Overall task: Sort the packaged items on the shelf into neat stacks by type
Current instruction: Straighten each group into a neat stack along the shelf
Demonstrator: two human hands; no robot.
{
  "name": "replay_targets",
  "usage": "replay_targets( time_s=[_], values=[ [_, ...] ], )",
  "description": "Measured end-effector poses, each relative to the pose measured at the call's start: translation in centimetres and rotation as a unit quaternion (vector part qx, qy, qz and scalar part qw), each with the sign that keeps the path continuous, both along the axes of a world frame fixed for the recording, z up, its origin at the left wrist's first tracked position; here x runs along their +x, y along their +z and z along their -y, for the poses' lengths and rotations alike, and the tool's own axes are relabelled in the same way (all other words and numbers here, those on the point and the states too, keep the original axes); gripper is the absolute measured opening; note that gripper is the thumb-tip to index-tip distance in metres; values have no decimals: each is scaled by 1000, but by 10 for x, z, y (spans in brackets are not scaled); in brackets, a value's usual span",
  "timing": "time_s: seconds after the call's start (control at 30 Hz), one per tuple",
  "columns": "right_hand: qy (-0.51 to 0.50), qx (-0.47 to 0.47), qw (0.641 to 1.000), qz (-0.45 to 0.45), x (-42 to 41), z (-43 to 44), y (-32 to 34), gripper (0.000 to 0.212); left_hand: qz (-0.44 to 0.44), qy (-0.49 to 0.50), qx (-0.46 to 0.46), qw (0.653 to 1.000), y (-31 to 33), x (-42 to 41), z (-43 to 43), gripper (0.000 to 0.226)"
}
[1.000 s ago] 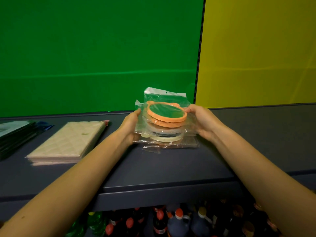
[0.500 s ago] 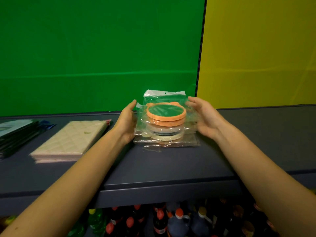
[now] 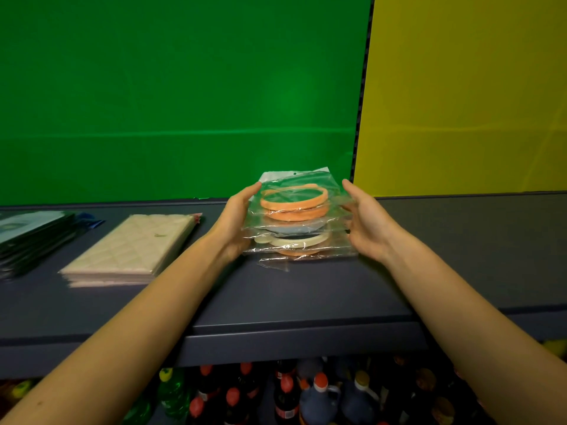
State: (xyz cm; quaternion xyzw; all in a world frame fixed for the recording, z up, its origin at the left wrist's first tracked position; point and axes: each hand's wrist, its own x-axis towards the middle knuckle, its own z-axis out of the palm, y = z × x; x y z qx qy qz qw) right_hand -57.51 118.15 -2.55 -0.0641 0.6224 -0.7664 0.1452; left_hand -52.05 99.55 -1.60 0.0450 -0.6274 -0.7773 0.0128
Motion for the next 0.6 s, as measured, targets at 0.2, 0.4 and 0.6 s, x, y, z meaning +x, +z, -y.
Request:
replay_targets(
  time_s=[0.2, 0.4, 0.6],
  values=[
    [33, -33, 999, 11, 5, 1, -1, 41, -3, 6, -42, 999, 2, 6, -2, 27],
    [48, -34, 998, 16, 6, 8, -2, 44, -11, 16, -63, 998, 5, 13, -1, 28],
    [23, -34, 999, 13, 6, 8, -1, 35, -12, 13, -60, 998, 9, 17, -1, 33]
  ],
)
